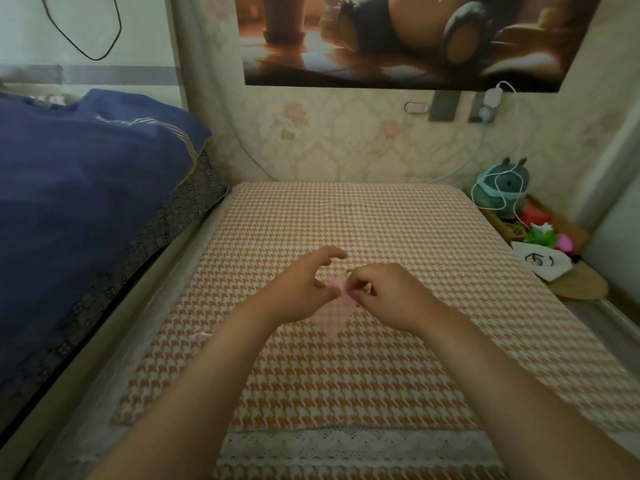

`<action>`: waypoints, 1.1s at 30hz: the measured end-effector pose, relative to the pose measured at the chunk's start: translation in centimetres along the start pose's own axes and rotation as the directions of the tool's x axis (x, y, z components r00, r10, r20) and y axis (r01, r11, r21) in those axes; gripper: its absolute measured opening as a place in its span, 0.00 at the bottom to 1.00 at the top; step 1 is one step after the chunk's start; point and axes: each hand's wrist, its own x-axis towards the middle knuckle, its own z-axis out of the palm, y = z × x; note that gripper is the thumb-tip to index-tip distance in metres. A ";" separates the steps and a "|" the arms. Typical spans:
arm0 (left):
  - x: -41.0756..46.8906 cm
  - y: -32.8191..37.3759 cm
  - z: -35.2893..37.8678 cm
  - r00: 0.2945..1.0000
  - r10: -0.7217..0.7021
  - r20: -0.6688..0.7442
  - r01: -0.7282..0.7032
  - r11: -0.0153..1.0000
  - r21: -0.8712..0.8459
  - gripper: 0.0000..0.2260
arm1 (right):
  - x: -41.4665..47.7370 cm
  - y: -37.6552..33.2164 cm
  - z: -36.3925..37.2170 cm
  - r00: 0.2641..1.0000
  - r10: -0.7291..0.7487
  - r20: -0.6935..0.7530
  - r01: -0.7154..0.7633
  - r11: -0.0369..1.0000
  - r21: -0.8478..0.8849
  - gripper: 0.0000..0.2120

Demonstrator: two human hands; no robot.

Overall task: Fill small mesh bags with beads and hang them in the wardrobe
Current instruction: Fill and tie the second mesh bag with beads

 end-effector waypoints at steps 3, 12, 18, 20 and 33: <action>0.3 0.1 0.4 1.000 -0.002 0.025 0.001 0.999 0.054 0.11 | -0.2 0.5 -0.2 0.995 -0.095 0.004 0.095 0.992 -0.084 0.06; 0.4 0.1 0.1 0.998 -0.022 0.055 0.008 0.968 0.251 0.03 | 0.6 0.5 -0.2 0.976 -0.209 -0.058 0.202 0.973 -0.111 0.05; 0.4 -0.1 -0.4 1.000 -0.011 0.001 0.010 0.955 0.295 0.02 | 1.1 0.7 0.0 0.988 -0.151 0.016 0.149 0.943 -0.298 0.09; 0.6 -0.3 -0.3 0.999 -0.035 -0.023 0.041 0.945 0.325 0.05 | 1.2 0.6 0.1 0.988 -0.146 0.058 0.157 0.928 -0.337 0.09; 1.1 -0.1 -0.2 0.967 -0.205 -0.154 0.238 0.940 0.242 0.07 | 2.4 3.9 1.9 0.982 0.146 -0.122 -0.166 0.970 -0.176 0.09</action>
